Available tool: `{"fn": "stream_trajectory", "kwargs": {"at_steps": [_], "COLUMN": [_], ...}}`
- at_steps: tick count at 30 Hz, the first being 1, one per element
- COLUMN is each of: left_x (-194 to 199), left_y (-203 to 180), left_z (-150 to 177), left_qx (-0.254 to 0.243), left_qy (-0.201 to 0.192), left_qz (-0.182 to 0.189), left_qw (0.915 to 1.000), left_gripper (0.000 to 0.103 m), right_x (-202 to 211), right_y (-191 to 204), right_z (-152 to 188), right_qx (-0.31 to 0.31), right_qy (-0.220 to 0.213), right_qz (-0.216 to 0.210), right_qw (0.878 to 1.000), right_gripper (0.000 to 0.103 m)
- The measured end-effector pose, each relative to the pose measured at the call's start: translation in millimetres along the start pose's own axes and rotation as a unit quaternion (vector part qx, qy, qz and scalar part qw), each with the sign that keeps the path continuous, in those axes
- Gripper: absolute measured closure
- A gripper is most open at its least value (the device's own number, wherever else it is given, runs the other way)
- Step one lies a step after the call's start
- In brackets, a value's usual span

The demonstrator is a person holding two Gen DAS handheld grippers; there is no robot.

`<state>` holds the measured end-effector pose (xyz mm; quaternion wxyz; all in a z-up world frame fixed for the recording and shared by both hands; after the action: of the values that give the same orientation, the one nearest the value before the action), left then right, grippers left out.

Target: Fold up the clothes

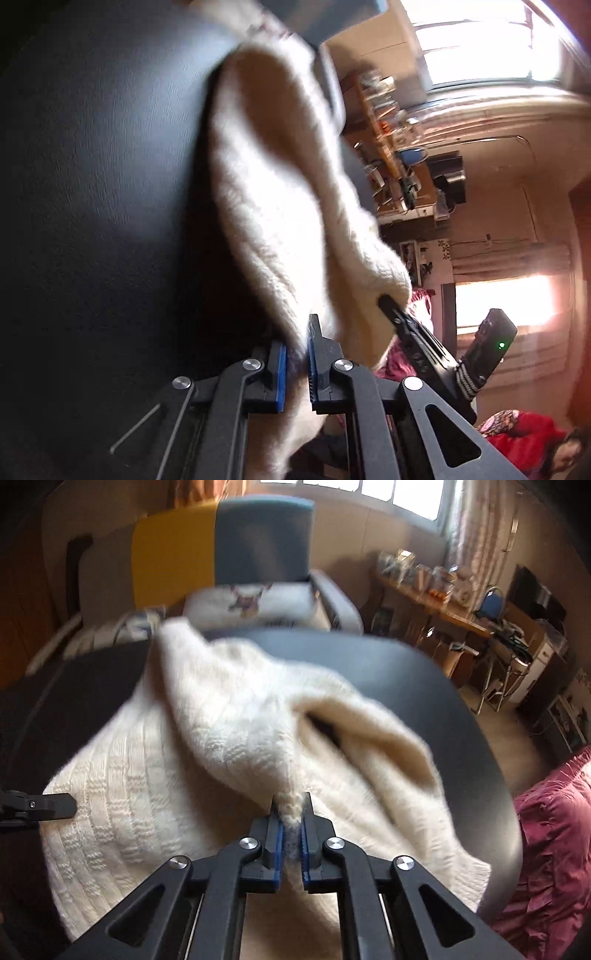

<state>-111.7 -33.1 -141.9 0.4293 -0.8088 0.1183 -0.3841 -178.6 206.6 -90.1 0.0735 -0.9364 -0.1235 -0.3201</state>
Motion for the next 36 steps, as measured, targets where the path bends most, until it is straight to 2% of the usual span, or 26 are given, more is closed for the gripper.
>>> {"fn": "stream_trajectory", "kwargs": {"at_steps": [2, 5, 8, 10, 13, 15, 17, 18, 19, 22, 23, 26, 29, 32, 33, 36], "left_x": [15.6, 25.2, 10.8, -1.2, -10.2, 0.8, 20.9, 32.1, 44.2, 73.8, 78.4, 95.1, 109.8, 128.8, 132.2, 138.6], "left_y": [-18.2, -44.6, -57.2, -47.2, -29.0, -17.1, -11.3, -2.7, 7.8, 49.0, 63.4, 108.4, 142.4, 167.9, 171.1, 178.0], "left_z": [-14.4, -24.7, -7.4, 13.6, 35.8, 31.6, 21.0, 13.2, 5.6, -14.9, -18.6, -23.9, -20.4, -15.6, -15.5, -16.5], "left_qx": [-0.044, -0.121, -0.166, -0.176, -0.14, -0.117, -0.09, -0.079, -0.069, -0.046, -0.038, -0.015, -0.005, 0.016, 0.019, 0.027], "left_qy": [-0.016, -0.026, 0.011, 0.05, 0.097, 0.083, 0.06, 0.045, 0.028, -0.014, -0.021, -0.041, -0.05, -0.055, -0.056, -0.06], "left_qz": [-0.003, -0.025, -0.035, -0.042, -0.028, -0.017, 0.004, 0.002, -0.004, -0.038, -0.051, -0.089, -0.107, -0.106, -0.105, -0.105], "left_qw": [0.9989, 0.992, 0.9855, 0.9823, 0.9849, 0.9895, 0.9941, 0.9959, 0.9972, 0.9981, 0.9977, 0.9951, 0.993, 0.9928, 0.9927, 0.9923], "left_gripper": [0.094, 0.094, 0.093, 0.092, 0.084, 0.081, 0.069, 0.064, 0.055, 0.052, 0.052, 0.052, 0.052, 0.052, 0.052, 0.052], "right_x": [5.0, -12.0, -31.7, -36.9, -31.8, -24.3, -5.7, 4.5, 12.5, 21.9, 18.4, -5.1, -56.2, -109.3, -125.4, -161.5], "right_y": [-17.0, -39.9, -53.5, -60.2, -68.8, -72.7, -66.9, -61.9, -51.3, 4.3, 29.0, 103.9, 159.0, 179.8, 180.4, 185.0], "right_z": [-0.4, 25.8, 63.5, 77.8, 79.2, 74.5, 55.0, 42.9, 29.6, -13.3, -24.1, -48.7, -64.9, -75.9, -77.6, -70.9], "right_qx": [-0.022, -0.059, -0.108, -0.147, -0.193, -0.202, -0.167, -0.147, -0.132, -0.069, -0.038, 0.054, 0.138, 0.188, 0.203, 0.23], "right_qy": [0.0, 0.043, 0.083, 0.089, 0.083, 0.072, 0.035, 0.012, -0.008, -0.044, -0.043, -0.033, 0.0, 0.027, 0.038, 0.088], "right_qz": [0.01, 0.025, 0.023, 0.015, 0.008, 0.013, 0.037, 0.045, 0.038, -0.009, -0.03, -0.077, -0.056, 0.003, 0.035, 0.045], "right_qw": [1.0, 0.997, 0.99, 0.985, 0.978, 0.977, 0.985, 0.988, 0.991, 0.997, 0.998, 0.995, 0.989, 0.982, 0.978, 0.968], "right_gripper": [0.098, 0.098, 0.097, 0.093, 0.086, 0.081, 0.079, 0.076, 0.072, 0.061, 0.055, 0.049, 0.049, 0.049, 0.049, 0.051]}}
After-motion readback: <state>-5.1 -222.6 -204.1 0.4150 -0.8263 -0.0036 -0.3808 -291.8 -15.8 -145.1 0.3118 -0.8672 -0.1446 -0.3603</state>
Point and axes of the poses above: each gripper's, at about its wrist camera, not at the fingertips, and x roughly against the way its jaws point, y to its left, z to its underside, the point moved 6 cm from there along -x, roughly the way its jaws point, and after that the axes turned 13 degrees about -y, right-handed, at the moved point
